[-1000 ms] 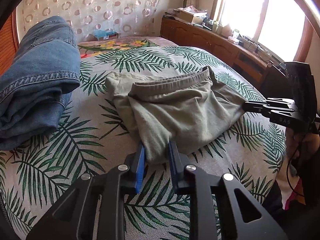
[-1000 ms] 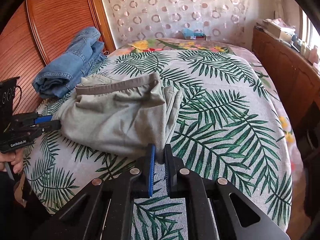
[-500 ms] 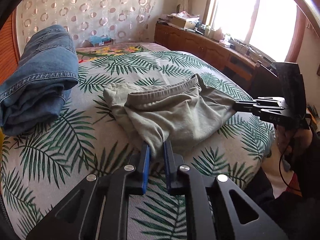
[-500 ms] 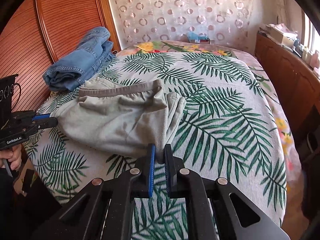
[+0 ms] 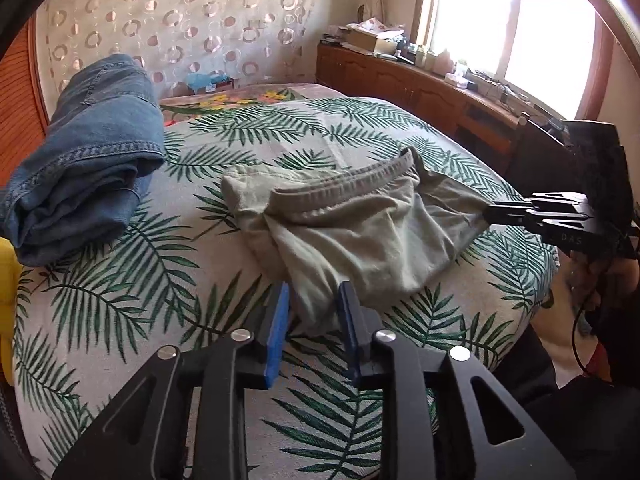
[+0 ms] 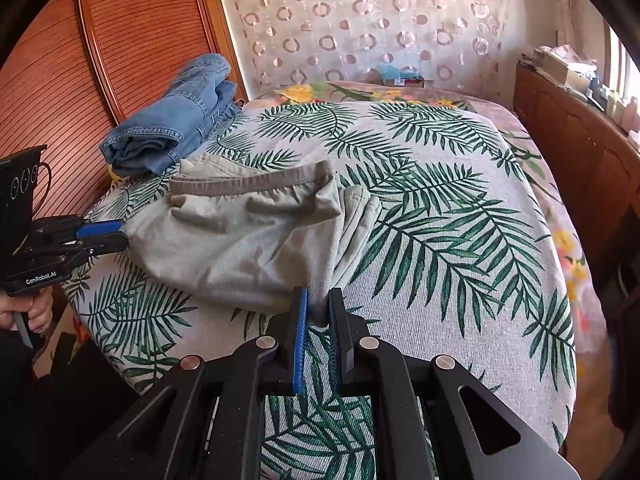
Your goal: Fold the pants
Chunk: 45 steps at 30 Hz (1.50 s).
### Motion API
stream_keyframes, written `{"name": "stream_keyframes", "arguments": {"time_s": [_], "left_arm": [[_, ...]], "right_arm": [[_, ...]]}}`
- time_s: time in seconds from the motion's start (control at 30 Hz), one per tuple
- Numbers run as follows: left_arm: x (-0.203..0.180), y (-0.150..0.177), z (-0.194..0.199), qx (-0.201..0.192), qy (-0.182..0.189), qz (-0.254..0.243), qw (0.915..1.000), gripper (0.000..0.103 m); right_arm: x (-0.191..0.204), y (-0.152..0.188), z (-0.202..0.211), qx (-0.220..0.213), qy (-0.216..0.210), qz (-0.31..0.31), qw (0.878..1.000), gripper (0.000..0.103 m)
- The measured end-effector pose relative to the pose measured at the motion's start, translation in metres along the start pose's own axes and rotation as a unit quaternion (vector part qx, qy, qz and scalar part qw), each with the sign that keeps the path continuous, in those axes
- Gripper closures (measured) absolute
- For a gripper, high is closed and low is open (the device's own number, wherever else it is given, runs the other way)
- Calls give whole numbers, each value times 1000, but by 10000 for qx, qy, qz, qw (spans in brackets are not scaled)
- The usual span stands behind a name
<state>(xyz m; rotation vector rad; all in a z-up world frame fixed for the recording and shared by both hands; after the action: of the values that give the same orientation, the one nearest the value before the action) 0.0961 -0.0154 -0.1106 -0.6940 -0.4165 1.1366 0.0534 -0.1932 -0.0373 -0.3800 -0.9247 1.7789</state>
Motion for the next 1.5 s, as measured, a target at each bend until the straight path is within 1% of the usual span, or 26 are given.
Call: {"name": "stream_keyframes", "arguments": {"time_s": [0.03, 0.07, 0.1, 0.13, 0.17, 0.23, 0.27, 0.3, 0.43, 0.47, 0.5, 0.6, 0.77, 0.97, 1.03, 1.1, 1.13, 1.17, 1.2, 1.23, 1.3, 1.33, 1.37, 1.43, 1.5], "left_arm": [[2, -1, 1, -11, -40, 19, 10000, 68], [4, -3, 2, -30, -41, 51, 10000, 60], [6, -5, 3, -79, -17, 90, 9999, 56], [8, -6, 3, -115, -3, 113, 9999, 55], [9, -8, 3, -124, -10, 124, 9998, 52], [13, -12, 2, -137, -47, 144, 9998, 38], [15, -14, 1, -152, -44, 161, 9997, 27], [16, -16, 0, -157, -49, 161, 9997, 20], [21, -27, -10, -146, -123, 98, 9998, 20], [22, -30, -12, -158, -100, 125, 9997, 20], [22, -32, -15, -171, -71, 156, 9997, 20], [22, -39, -24, -156, 24, 236, 9996, 20], [22, -45, -40, -28, 50, 181, 9998, 20], [22, -49, -54, 71, 106, 171, 9998, 20], [21, -50, -56, 52, 148, 147, 9998, 26], [20, -52, -56, 35, 217, 104, 9997, 35], [18, -53, -56, 28, 255, 66, 9996, 38], [18, -53, -56, 41, 280, 45, 9996, 43], [17, -53, -58, 61, 297, 28, 9995, 46], [16, -53, -59, 83, 295, -6, 9995, 46], [15, -52, -61, 106, 323, -53, 9994, 58], [15, -51, -63, 134, 328, -60, 9994, 59], [15, -51, -65, 148, 305, -61, 9994, 63], [16, -50, -66, 161, 299, -53, 9994, 67], [17, -52, -64, 133, 283, -59, 9995, 77]], "right_arm": [[1, -1, 2, -36, -8, 13, 10000, 94], [1, -1, 4, -65, 2, 24, 10000, 94], [2, -1, 6, -96, 16, 38, 9999, 94], [3, 0, 9, -126, 31, 52, 9999, 94], [4, -1, 11, -157, 50, 61, 9998, 94], [4, -2, 15, -228, 86, 76, 9997, 94], [3, -4, 17, -278, 120, 78, 9995, 94], [2, -6, 19, -338, 150, 72, 9993, 94], [3, -12, 19, -448, 212, 132, 9987, 86], [4, -13, 17, -478, 222, 169, 9985, 80], [4, -15, 15, -510, 238, 185, 9982, 71], [3, -21, 1, -577, 161, 142, 9981, 60], [1, -29, -25, -527, 310, 135, 9980, 58], [-1, -27, -37, -504, 309, 118, 9982, 58], [-3, -26, -39, -512, 321, 140, 9981, 58], [-3, -25, -39, -544, 262, 143, 9981, 58], [-3, -26, -37, -585, 234, 144, 9979, 58], [-4, -26, -37, -617, 241, 137, 9977, 58], [-5, -25, -36, -634, 250, 116, 9976, 58], [-5, -24, -36, -643, 241, 102, 9976, 58], [-4, -22, -34, -684, 242, 146, 9973, 58], [-3, -20, -33, -689, 257, 165, 9972, 58], [-3, -20, -33, -687, 259, 179, 9971, 58], [-3, -20, -34, -642, 262, 189, 9974, 58], [-3, -20, -34, -571, 306, 209, 9977, 58]]}}
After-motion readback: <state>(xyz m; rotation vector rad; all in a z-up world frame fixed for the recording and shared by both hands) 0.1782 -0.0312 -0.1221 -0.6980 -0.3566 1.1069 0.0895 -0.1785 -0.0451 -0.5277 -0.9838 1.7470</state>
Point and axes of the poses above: each gripper's, at about its wrist camera, not at the fingertips, and z roughly against the way its jaws point, x to its left, y to its underside, the point moved 7 cm from there along -z, roughly the way its jaws point, and after that the axes turned 4 degrees about -z, right-handed, at the moved point
